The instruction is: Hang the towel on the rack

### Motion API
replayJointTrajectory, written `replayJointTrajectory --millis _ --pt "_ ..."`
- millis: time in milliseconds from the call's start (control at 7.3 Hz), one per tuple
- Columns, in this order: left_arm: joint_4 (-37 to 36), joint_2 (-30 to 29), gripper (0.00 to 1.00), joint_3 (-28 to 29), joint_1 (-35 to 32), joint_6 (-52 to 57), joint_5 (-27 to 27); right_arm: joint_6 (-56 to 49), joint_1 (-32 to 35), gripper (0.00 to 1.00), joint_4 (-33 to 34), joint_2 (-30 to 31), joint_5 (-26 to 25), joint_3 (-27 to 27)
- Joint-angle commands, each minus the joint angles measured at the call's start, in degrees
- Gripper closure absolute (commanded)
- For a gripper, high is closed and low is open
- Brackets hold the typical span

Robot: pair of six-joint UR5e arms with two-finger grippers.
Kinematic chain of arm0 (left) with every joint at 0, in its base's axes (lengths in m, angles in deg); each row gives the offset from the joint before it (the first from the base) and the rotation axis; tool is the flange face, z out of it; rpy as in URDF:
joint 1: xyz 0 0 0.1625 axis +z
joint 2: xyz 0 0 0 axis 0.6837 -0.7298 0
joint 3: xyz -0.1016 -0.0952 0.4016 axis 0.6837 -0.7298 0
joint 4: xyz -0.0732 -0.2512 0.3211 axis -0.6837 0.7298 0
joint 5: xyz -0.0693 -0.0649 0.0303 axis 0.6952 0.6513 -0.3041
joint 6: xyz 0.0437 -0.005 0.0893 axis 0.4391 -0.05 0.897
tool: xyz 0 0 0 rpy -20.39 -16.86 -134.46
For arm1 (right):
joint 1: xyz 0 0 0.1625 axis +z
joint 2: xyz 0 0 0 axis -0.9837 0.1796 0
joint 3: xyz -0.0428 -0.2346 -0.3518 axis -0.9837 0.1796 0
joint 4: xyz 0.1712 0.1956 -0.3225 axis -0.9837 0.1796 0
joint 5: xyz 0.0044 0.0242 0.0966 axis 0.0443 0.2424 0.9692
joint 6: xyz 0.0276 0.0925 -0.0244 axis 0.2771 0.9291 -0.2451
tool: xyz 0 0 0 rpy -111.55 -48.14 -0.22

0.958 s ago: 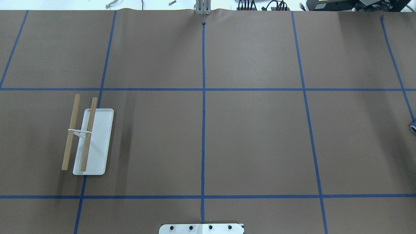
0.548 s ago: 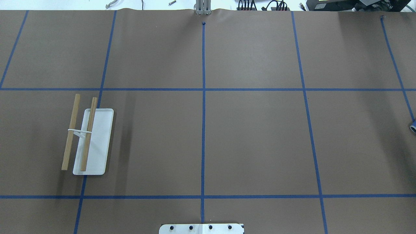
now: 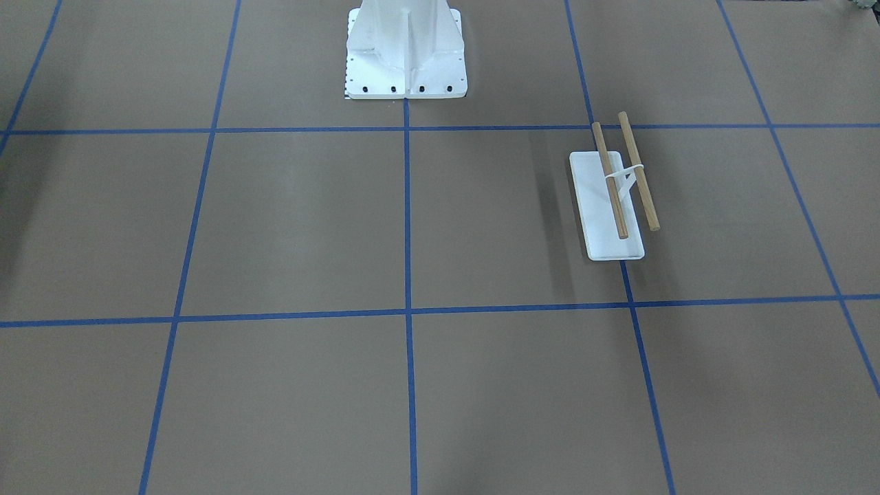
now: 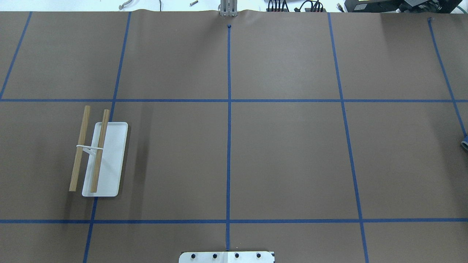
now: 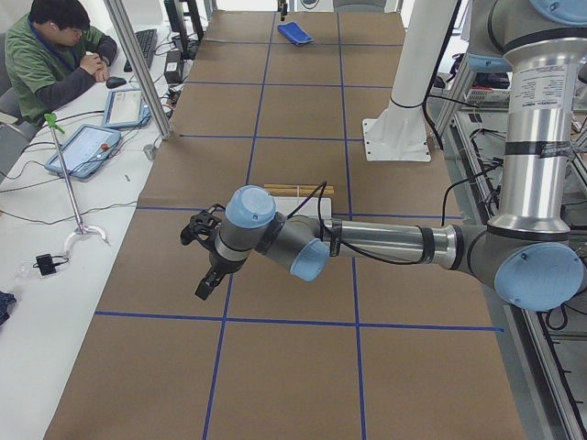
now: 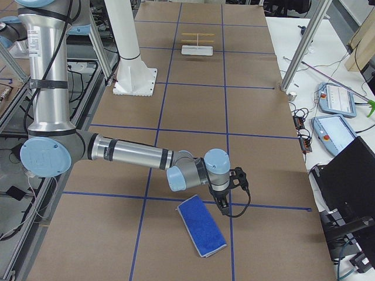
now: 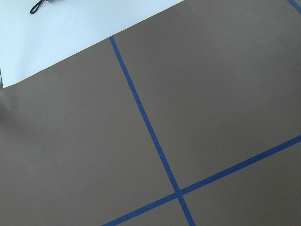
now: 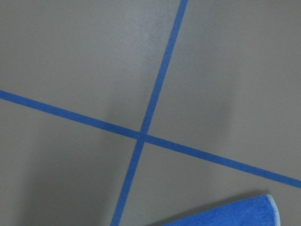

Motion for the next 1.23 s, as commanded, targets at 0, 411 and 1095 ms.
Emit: replayJointTrajectory --millis 0,411,1095 --pt "0.16 0.06 0.01 -0.04 -0.05 -0.02 0.00 -0.42 -0.78 0.00 -8.61 0.19 0.04 7.67" --pt "0.16 0.50 0.01 -0.04 -0.05 0.34 0.26 0.10 -2.26 0.04 -12.43 0.01 0.04 11.57" --pt "0.16 0.59 0.01 0.22 -0.05 0.51 0.17 2.83 -6.13 0.16 -12.43 -0.86 -0.31 11.93"
